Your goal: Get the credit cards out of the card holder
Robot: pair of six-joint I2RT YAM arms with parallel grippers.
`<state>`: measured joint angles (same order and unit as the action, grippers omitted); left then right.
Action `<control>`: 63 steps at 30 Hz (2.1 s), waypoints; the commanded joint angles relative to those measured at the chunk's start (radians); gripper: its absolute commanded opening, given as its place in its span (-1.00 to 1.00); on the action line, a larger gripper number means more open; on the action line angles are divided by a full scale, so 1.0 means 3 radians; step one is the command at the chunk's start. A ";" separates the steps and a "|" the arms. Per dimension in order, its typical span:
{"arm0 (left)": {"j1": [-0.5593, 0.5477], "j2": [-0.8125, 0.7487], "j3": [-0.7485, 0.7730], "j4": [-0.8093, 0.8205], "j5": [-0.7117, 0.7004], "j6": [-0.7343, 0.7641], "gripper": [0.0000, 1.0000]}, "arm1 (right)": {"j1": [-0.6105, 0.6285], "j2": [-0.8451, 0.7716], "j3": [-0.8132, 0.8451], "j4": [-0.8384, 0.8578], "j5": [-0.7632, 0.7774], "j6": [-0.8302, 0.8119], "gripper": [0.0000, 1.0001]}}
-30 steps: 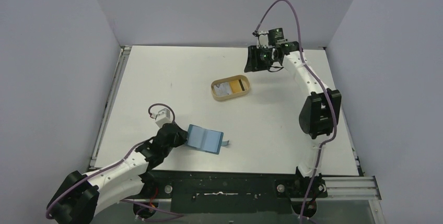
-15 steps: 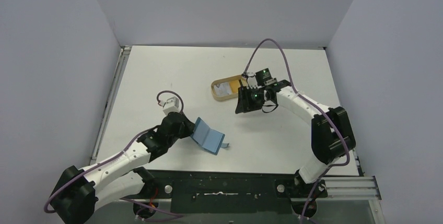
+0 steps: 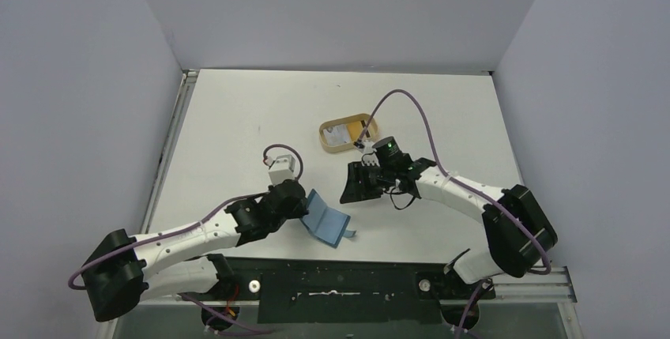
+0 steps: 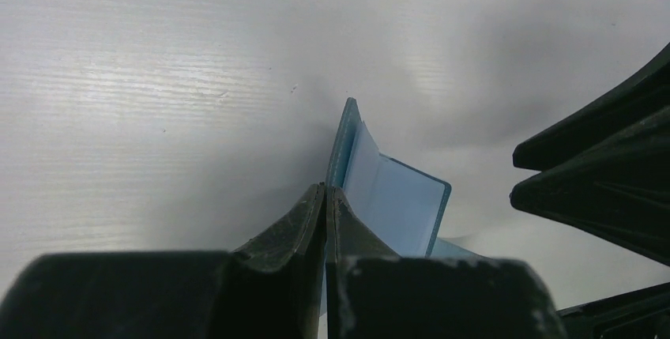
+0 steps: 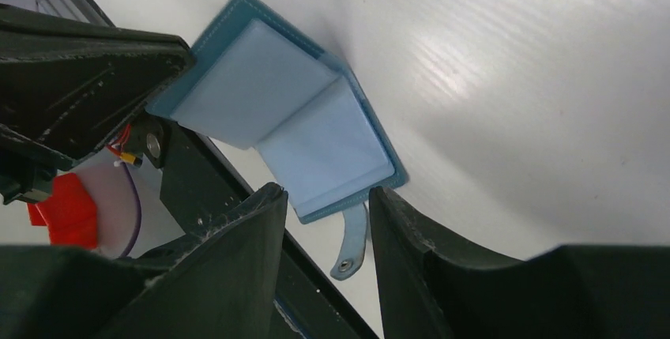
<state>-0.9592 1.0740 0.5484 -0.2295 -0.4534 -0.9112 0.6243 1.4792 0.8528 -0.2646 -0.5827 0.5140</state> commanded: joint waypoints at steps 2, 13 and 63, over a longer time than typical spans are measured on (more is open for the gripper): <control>-0.0144 0.0022 0.0235 -0.0199 -0.0486 -0.0061 -1.00 | 0.0056 -0.0370 -0.0294 0.0291 0.0026 0.0234 -0.13; -0.0149 0.0044 0.0398 -0.0399 -0.1211 -0.0010 -1.00 | 0.0106 -0.0566 -0.0329 0.0111 0.0123 0.0225 -0.11; -0.0188 -0.0047 0.0202 -0.0748 -0.1260 -0.0516 -1.00 | 0.0644 0.0432 0.0305 -0.0092 0.0802 0.0709 -0.82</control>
<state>-1.0122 1.0821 0.6067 -0.4503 -0.8032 -1.0435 0.8127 1.6218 0.9096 -0.3172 -0.3759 0.7204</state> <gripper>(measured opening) 0.006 0.133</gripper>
